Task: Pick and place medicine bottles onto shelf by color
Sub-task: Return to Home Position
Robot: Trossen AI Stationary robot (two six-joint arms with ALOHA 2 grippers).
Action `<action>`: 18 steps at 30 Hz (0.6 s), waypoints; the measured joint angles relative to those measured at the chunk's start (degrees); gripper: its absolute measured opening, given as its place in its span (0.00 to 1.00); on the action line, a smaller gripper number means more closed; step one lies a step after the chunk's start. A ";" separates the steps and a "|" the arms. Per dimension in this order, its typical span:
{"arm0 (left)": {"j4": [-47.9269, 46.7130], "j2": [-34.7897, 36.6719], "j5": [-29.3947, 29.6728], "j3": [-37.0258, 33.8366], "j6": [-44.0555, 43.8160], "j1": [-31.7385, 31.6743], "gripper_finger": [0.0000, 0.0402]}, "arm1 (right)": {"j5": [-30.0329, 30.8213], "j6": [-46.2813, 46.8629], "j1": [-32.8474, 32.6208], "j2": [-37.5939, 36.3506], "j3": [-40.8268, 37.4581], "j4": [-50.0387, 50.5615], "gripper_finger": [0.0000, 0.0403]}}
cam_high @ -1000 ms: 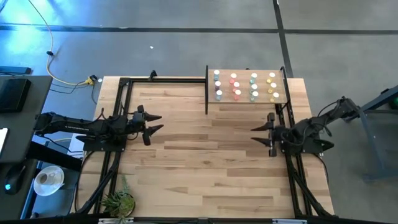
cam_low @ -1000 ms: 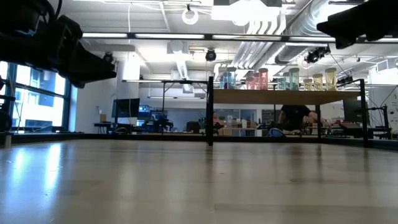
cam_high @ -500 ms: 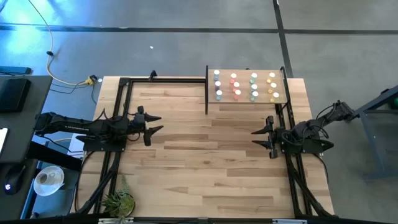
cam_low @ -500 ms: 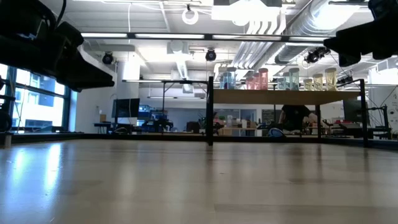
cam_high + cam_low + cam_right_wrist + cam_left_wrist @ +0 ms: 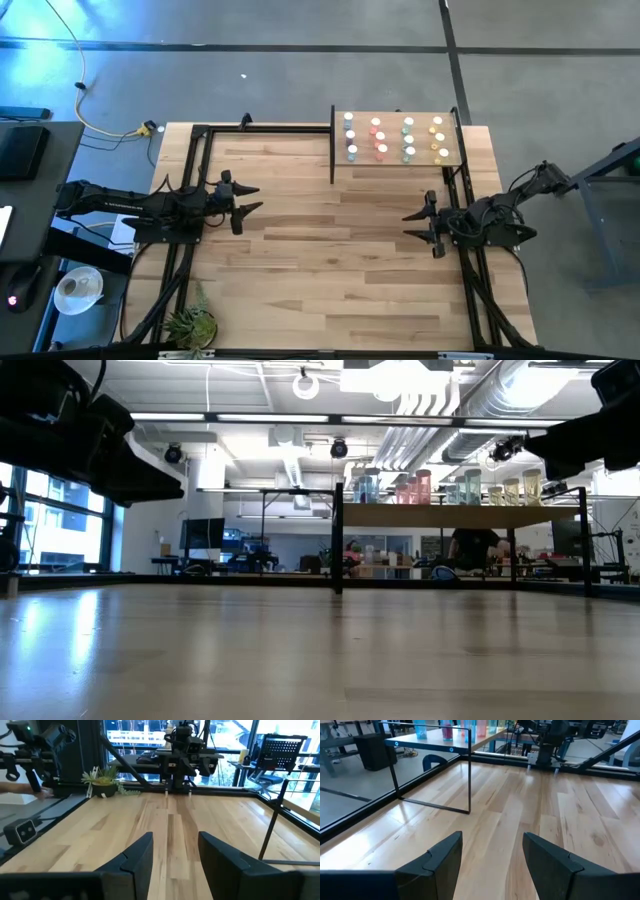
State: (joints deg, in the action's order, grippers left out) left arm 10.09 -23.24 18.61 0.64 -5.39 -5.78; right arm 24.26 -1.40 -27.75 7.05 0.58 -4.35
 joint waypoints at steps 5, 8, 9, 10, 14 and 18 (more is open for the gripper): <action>0.00 0.00 0.00 0.00 0.00 0.00 0.50 | -0.08 -0.07 0.00 0.07 0.00 0.25 0.36; 0.00 0.00 0.00 0.00 0.00 0.00 0.50 | -0.08 0.02 0.00 0.07 0.00 0.25 0.36; 0.00 0.00 0.00 0.01 0.00 0.00 0.50 | -0.10 0.36 0.00 0.07 0.00 0.25 0.36; 0.01 0.00 0.00 0.02 0.00 0.00 0.50 | -0.10 1.41 0.00 0.07 -0.02 0.25 0.36; 0.01 0.00 0.00 0.02 0.00 0.00 0.50 | -0.08 4.42 0.00 0.07 -0.02 0.25 0.36; 0.02 0.00 0.00 0.02 0.00 0.00 0.50 | -0.08 4.10 0.00 0.07 -0.02 0.25 0.36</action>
